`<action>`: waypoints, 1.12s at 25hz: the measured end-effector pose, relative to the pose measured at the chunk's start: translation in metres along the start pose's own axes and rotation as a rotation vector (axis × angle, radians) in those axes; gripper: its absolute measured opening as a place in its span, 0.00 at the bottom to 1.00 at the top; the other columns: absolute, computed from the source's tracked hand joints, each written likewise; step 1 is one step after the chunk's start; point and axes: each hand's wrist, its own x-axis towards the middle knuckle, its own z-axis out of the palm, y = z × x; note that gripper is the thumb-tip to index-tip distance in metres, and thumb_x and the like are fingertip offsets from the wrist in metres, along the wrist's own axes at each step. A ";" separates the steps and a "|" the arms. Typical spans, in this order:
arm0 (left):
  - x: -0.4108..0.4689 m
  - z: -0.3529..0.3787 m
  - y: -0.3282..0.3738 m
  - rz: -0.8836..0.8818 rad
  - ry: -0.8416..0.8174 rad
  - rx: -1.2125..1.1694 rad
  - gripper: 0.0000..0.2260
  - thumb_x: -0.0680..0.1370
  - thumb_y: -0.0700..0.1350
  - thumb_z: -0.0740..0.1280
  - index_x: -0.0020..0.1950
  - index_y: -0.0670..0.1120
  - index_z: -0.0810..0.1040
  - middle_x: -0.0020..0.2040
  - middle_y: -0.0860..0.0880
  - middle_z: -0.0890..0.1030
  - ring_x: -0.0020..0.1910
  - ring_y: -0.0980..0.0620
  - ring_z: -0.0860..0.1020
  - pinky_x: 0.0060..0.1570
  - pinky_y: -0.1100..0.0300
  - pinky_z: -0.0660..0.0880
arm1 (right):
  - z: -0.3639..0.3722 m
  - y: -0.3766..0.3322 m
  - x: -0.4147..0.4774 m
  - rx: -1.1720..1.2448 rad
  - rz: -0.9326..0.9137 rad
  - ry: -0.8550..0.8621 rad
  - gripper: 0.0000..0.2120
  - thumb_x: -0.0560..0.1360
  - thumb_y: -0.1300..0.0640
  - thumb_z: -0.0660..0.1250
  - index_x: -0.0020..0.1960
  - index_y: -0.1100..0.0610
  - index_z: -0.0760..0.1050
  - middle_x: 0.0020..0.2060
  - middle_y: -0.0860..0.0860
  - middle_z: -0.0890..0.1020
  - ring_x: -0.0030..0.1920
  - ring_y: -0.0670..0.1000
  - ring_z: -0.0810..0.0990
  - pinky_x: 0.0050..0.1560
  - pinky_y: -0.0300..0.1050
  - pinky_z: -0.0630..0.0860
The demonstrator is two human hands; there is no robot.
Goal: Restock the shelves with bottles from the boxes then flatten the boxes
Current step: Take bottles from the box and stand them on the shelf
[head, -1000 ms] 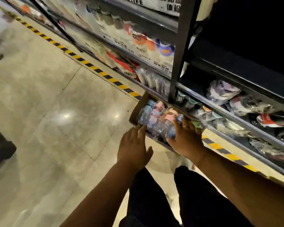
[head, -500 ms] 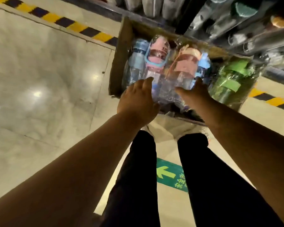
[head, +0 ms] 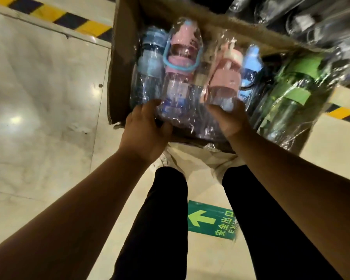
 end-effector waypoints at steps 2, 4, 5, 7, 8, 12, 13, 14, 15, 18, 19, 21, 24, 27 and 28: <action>0.001 -0.007 0.014 -0.037 -0.028 -0.187 0.28 0.74 0.65 0.63 0.71 0.55 0.70 0.69 0.49 0.74 0.67 0.46 0.73 0.64 0.43 0.75 | -0.011 -0.008 -0.031 0.031 -0.029 -0.097 0.38 0.65 0.48 0.79 0.68 0.60 0.69 0.49 0.54 0.82 0.43 0.43 0.84 0.44 0.40 0.79; -0.002 -0.014 0.035 -0.115 -0.129 -0.523 0.27 0.75 0.63 0.68 0.70 0.53 0.70 0.66 0.50 0.77 0.64 0.49 0.77 0.62 0.49 0.77 | -0.013 -0.018 -0.065 0.097 -0.066 -0.223 0.34 0.68 0.56 0.77 0.70 0.57 0.66 0.56 0.56 0.82 0.53 0.49 0.83 0.51 0.45 0.79; -0.004 -0.018 0.045 -0.135 -0.178 -0.676 0.27 0.75 0.62 0.69 0.70 0.51 0.70 0.63 0.51 0.79 0.62 0.49 0.79 0.59 0.53 0.78 | -0.010 -0.028 -0.081 0.131 -0.109 -0.277 0.36 0.68 0.55 0.77 0.72 0.54 0.65 0.61 0.56 0.80 0.59 0.52 0.81 0.56 0.49 0.79; -0.005 -0.028 0.052 -0.078 -0.234 -0.837 0.26 0.75 0.59 0.71 0.68 0.48 0.72 0.59 0.49 0.83 0.60 0.48 0.81 0.56 0.53 0.80 | 0.003 -0.043 -0.101 0.091 -0.199 -0.333 0.34 0.72 0.47 0.73 0.75 0.46 0.63 0.65 0.49 0.77 0.63 0.44 0.78 0.61 0.43 0.76; -0.006 -0.036 0.050 -0.024 -0.243 -0.873 0.25 0.76 0.56 0.71 0.68 0.45 0.73 0.60 0.45 0.82 0.61 0.45 0.81 0.59 0.48 0.79 | 0.014 -0.052 -0.110 0.053 -0.213 -0.376 0.30 0.76 0.43 0.68 0.75 0.43 0.61 0.65 0.44 0.75 0.61 0.36 0.75 0.59 0.33 0.73; -0.010 -0.070 0.023 -0.007 -0.113 -0.813 0.18 0.78 0.46 0.71 0.66 0.44 0.75 0.57 0.45 0.84 0.57 0.46 0.83 0.58 0.46 0.80 | 0.038 -0.071 -0.114 -0.099 -0.223 -0.335 0.29 0.77 0.30 0.51 0.71 0.45 0.68 0.66 0.47 0.75 0.64 0.41 0.73 0.67 0.41 0.70; -0.012 -0.076 0.015 -0.019 -0.041 -0.730 0.19 0.77 0.46 0.73 0.66 0.45 0.76 0.56 0.46 0.84 0.55 0.48 0.83 0.58 0.47 0.80 | 0.040 -0.075 -0.102 -0.116 -0.194 -0.258 0.24 0.79 0.36 0.56 0.69 0.48 0.70 0.62 0.48 0.78 0.59 0.43 0.76 0.62 0.42 0.74; -0.013 -0.078 0.005 -0.033 0.029 -0.667 0.21 0.75 0.47 0.75 0.66 0.46 0.76 0.55 0.47 0.84 0.54 0.49 0.84 0.57 0.47 0.81 | 0.044 -0.077 -0.086 -0.149 -0.135 -0.177 0.24 0.80 0.41 0.61 0.71 0.51 0.68 0.60 0.50 0.78 0.55 0.45 0.78 0.54 0.40 0.75; -0.013 -0.080 -0.004 -0.048 0.077 -0.624 0.23 0.73 0.50 0.77 0.66 0.47 0.76 0.55 0.47 0.84 0.54 0.48 0.84 0.55 0.46 0.81 | 0.050 -0.082 -0.072 -0.200 -0.053 -0.110 0.28 0.79 0.42 0.64 0.74 0.53 0.63 0.62 0.53 0.76 0.56 0.49 0.78 0.52 0.40 0.76; -0.009 -0.079 -0.033 -0.074 0.143 -0.516 0.36 0.66 0.61 0.79 0.68 0.46 0.73 0.58 0.46 0.82 0.55 0.45 0.83 0.53 0.41 0.81 | 0.079 -0.078 -0.027 -0.264 0.121 -0.013 0.47 0.72 0.40 0.72 0.79 0.55 0.50 0.73 0.58 0.65 0.70 0.61 0.68 0.69 0.54 0.69; -0.006 -0.076 -0.043 -0.065 0.152 -0.482 0.40 0.64 0.64 0.79 0.69 0.46 0.72 0.59 0.46 0.82 0.55 0.45 0.83 0.53 0.40 0.81 | 0.091 -0.078 -0.015 -0.257 0.126 0.014 0.51 0.70 0.40 0.74 0.79 0.55 0.47 0.74 0.59 0.64 0.72 0.61 0.66 0.71 0.54 0.66; -0.002 -0.075 -0.056 -0.028 0.176 -0.453 0.42 0.64 0.66 0.78 0.70 0.47 0.71 0.60 0.47 0.81 0.56 0.46 0.82 0.54 0.40 0.80 | 0.116 -0.070 0.008 -0.309 0.173 0.027 0.57 0.67 0.41 0.77 0.80 0.56 0.43 0.75 0.61 0.60 0.75 0.62 0.61 0.73 0.53 0.63; 0.003 -0.073 -0.069 -0.015 0.194 -0.414 0.38 0.67 0.64 0.76 0.71 0.51 0.69 0.61 0.52 0.81 0.57 0.49 0.82 0.55 0.43 0.80 | 0.131 -0.061 0.022 -0.409 0.162 0.059 0.60 0.65 0.42 0.80 0.79 0.58 0.41 0.76 0.62 0.58 0.75 0.63 0.59 0.73 0.55 0.61; 0.004 -0.069 -0.068 -0.005 0.194 -0.420 0.39 0.67 0.64 0.75 0.72 0.51 0.68 0.62 0.53 0.80 0.58 0.50 0.81 0.56 0.44 0.80 | 0.124 -0.050 0.020 -0.255 0.110 0.057 0.44 0.67 0.50 0.80 0.74 0.55 0.58 0.67 0.57 0.72 0.66 0.61 0.74 0.66 0.54 0.73; 0.001 -0.068 -0.064 0.001 0.184 -0.428 0.39 0.67 0.64 0.75 0.72 0.51 0.68 0.62 0.53 0.80 0.58 0.50 0.80 0.56 0.45 0.80 | 0.116 -0.049 0.013 -0.149 0.111 0.028 0.35 0.68 0.53 0.78 0.69 0.53 0.64 0.61 0.55 0.77 0.59 0.58 0.79 0.59 0.52 0.78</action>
